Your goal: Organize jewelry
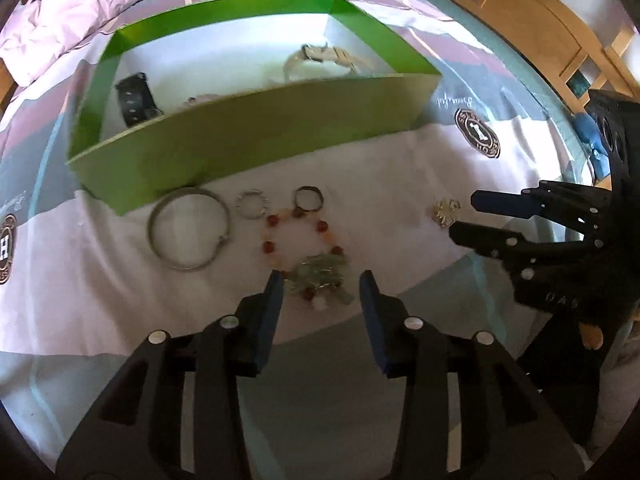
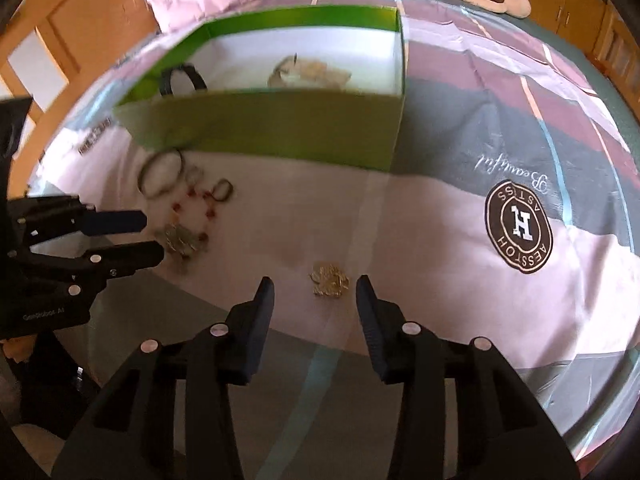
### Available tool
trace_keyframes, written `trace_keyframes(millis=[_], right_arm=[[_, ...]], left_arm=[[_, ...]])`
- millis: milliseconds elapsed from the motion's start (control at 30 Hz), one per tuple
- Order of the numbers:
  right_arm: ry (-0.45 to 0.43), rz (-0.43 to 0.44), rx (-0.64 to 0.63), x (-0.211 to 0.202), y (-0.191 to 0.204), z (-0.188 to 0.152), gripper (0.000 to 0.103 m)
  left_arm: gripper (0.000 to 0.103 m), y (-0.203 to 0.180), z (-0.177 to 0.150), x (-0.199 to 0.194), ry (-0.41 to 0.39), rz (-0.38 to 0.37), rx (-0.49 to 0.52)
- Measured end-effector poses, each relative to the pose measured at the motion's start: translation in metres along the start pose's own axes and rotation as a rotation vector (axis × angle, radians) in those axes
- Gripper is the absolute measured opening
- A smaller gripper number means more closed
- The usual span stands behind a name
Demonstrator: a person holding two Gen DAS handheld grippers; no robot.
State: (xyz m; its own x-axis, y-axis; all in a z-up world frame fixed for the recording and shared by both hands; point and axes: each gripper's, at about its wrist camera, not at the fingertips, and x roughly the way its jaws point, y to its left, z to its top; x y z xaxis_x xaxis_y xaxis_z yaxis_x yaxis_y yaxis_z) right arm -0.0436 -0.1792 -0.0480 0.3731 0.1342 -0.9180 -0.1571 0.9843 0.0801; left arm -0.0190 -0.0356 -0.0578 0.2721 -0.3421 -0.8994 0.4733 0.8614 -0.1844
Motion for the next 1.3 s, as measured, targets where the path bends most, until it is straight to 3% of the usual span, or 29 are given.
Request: trace_keyframes(millis=[167, 233, 300, 400, 500, 567, 600, 700, 833, 900, 967, 1067, 1133, 1167, 1300], right_arm=[[0.034, -0.027, -0.014, 0.015, 0.009, 0.004, 0.043], [0.032, -0.029, -0.02, 0.019, 0.011, 0.006, 0.029], [0.016, -0.019, -0.031, 0.018, 0.016, 0.008, 0.018], [-0.038, -0.009, -0.041, 0.011, 0.02, 0.011, 0.018], [-0.097, -0.044, 0.008, 0.004, 0.013, 0.018, 0.019], [-0.126, -0.062, 0.068, 0.001, 0.004, 0.024, 0.028], [-0.142, -0.043, 0.088, -0.001, 0.001, 0.025, 0.033], [-0.18, 0.051, 0.061, -0.007, 0.013, 0.027, 0.035], [-0.116, 0.15, -0.028, 0.014, 0.058, 0.037, 0.035], [-0.053, 0.137, -0.078, 0.034, 0.082, 0.043, 0.027], [-0.012, 0.062, -0.101, 0.049, 0.093, 0.046, 0.027], [-0.024, 0.033, -0.119, 0.051, 0.099, 0.046, 0.027], [-0.03, 0.032, -0.117, 0.049, 0.096, 0.045, 0.017], [-0.03, 0.033, -0.115, 0.048, 0.094, 0.042, 0.008], [-0.047, 0.029, -0.097, 0.042, 0.085, 0.036, 0.007]], left_arm=[[0.038, 0.01, 0.005, 0.014, 0.021, -0.002, -0.06], [0.025, 0.016, 0.006, 0.02, 0.038, -0.015, -0.087], [0.018, 0.023, 0.006, 0.017, 0.037, -0.026, -0.121], [0.009, 0.032, 0.008, -0.001, 0.004, 0.02, -0.114], [0.008, 0.045, 0.011, -0.025, -0.051, 0.039, -0.135], [0.008, 0.056, 0.012, -0.037, -0.07, 0.031, -0.157], [0.008, 0.06, 0.012, -0.042, -0.075, 0.031, -0.168], [0.008, 0.071, 0.012, -0.048, -0.076, 0.034, -0.2], [0.008, 0.074, 0.009, -0.046, -0.058, 0.039, -0.207], [0.008, 0.069, 0.01, -0.041, -0.053, 0.044, -0.198], [0.009, 0.065, 0.01, -0.039, -0.051, 0.052, -0.186], [0.009, 0.065, 0.008, -0.036, -0.046, 0.069, -0.176], [0.009, 0.066, 0.008, -0.033, -0.041, 0.087, -0.174], [0.009, 0.065, 0.009, -0.031, -0.039, 0.098, -0.17], [0.009, 0.059, 0.008, -0.032, -0.056, 0.143, -0.142]])
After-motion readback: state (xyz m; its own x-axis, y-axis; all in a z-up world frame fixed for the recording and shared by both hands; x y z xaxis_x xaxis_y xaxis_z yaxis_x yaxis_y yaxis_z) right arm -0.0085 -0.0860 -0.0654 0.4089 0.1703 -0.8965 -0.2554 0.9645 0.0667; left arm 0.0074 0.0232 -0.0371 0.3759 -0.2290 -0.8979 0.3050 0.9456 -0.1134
